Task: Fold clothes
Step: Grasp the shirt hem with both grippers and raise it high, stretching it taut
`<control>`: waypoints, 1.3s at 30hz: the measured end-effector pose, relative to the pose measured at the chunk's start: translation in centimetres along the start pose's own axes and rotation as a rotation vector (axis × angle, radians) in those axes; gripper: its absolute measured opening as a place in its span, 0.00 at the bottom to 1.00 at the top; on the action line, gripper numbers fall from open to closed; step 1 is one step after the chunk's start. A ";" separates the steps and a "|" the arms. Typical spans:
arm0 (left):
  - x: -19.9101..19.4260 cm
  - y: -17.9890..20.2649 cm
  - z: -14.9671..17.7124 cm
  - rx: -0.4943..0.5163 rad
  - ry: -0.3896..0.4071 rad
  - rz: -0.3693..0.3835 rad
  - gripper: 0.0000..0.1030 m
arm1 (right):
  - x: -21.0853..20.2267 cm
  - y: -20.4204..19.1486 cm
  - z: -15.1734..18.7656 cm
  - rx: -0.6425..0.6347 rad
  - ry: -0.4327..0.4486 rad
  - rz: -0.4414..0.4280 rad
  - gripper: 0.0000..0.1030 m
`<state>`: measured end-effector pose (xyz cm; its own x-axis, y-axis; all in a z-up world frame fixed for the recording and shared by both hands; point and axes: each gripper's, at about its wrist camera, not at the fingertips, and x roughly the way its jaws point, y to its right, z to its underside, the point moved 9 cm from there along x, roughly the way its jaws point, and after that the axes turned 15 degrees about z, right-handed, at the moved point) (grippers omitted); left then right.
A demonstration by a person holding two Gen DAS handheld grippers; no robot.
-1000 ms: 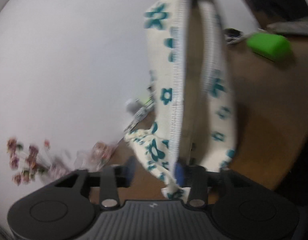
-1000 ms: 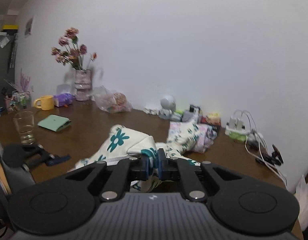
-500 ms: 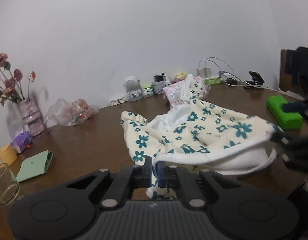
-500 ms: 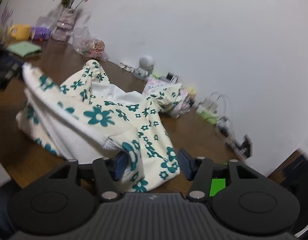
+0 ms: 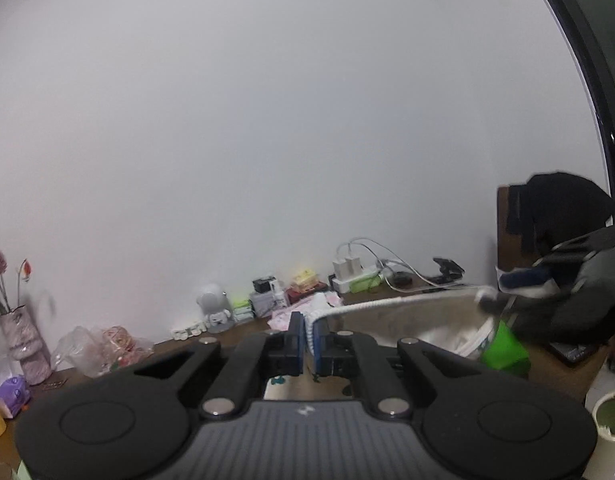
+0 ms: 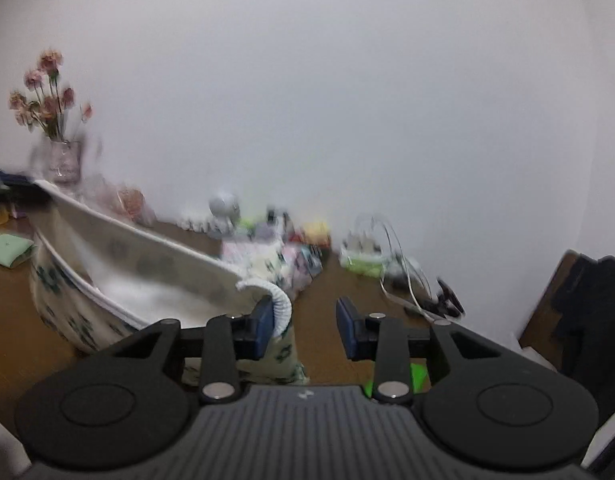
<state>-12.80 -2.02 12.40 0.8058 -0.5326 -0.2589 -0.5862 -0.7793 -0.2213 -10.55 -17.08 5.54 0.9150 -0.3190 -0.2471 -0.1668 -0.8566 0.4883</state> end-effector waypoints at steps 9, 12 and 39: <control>2.2 2.2 1.6 -0.005 -0.053 0.092 0.03 | 1.3 -6.1 2.6 0.077 -0.068 -0.043 0.71; 2.7 2.7 1.9 -0.007 -0.062 0.122 0.03 | 0.5 -6.4 2.4 -0.010 0.003 0.089 0.70; 5.2 -5.3 0.6 -0.059 -0.078 0.008 0.03 | 0.0 -1.1 2.0 0.157 -0.105 -0.069 0.04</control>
<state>-5.56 -0.43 11.63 0.7911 -0.5130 -0.3330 -0.5844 -0.7947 -0.1640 -11.11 -16.92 3.32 0.8841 -0.2913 -0.3654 -0.1681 -0.9279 0.3328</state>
